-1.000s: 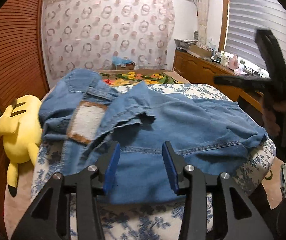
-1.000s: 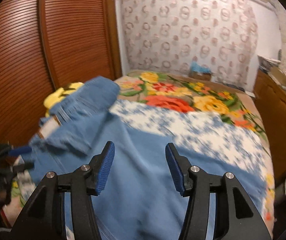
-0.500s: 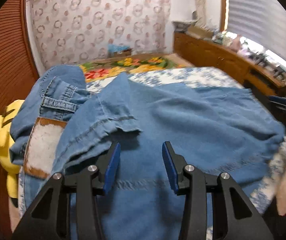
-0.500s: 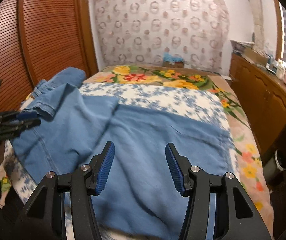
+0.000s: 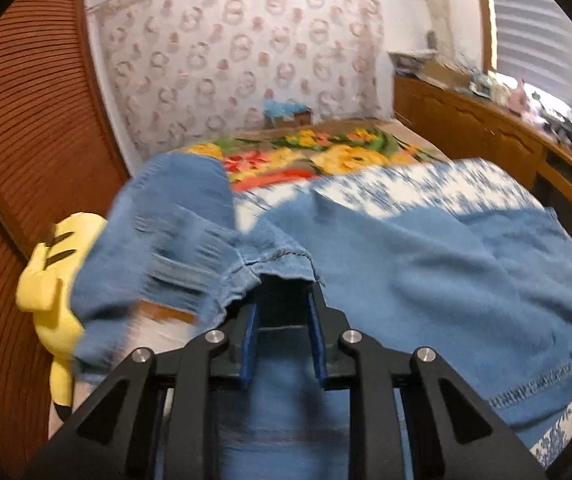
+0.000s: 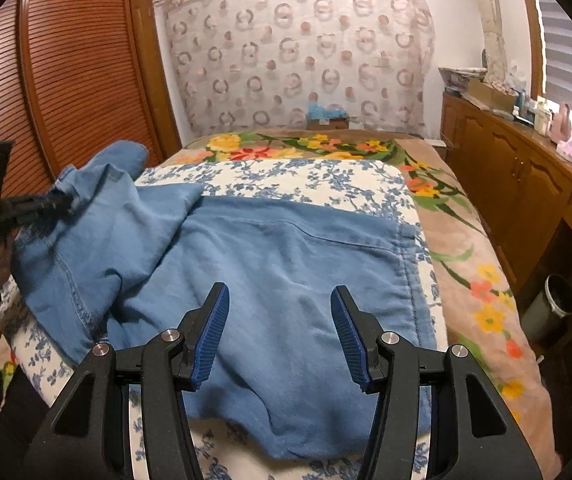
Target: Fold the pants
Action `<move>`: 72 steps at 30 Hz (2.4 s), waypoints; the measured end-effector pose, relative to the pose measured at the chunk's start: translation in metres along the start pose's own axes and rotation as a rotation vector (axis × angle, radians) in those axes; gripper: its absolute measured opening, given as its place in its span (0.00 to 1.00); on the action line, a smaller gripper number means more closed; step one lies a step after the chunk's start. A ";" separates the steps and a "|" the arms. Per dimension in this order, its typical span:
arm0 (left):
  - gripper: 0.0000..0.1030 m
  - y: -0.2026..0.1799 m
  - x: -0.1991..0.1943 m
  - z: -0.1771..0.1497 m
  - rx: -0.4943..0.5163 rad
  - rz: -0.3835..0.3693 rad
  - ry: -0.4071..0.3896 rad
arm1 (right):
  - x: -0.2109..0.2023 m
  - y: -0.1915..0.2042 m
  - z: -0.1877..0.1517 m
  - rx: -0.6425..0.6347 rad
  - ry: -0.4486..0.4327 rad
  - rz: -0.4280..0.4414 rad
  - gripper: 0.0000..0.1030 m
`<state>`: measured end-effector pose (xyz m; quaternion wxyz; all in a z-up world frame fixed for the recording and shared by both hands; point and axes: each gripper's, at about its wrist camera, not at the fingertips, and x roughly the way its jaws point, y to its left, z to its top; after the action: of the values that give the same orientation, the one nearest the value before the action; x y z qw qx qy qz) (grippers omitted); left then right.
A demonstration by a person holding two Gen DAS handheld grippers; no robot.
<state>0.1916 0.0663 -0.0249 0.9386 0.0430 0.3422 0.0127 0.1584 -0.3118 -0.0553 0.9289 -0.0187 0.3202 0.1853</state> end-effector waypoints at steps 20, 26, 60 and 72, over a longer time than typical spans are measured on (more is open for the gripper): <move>0.35 0.057 -0.028 -0.007 -0.077 0.002 -0.029 | -0.019 -0.056 -0.031 0.104 0.013 -0.125 0.52; 0.45 0.024 -0.048 -0.014 -0.026 -0.089 -0.058 | -0.019 -0.075 -0.050 0.144 0.047 -0.163 0.53; 0.45 -0.063 -0.066 -0.042 0.038 -0.285 -0.036 | -0.075 -0.074 0.009 -0.036 -0.140 -0.335 0.03; 0.45 -0.058 -0.074 -0.041 0.031 -0.295 -0.055 | -0.128 -0.147 0.070 0.035 -0.224 -0.548 0.03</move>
<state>0.1085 0.0074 -0.0136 0.9384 0.0070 0.3193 -0.1317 0.1587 -0.4808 0.0649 0.9740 -0.0679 0.2020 -0.0771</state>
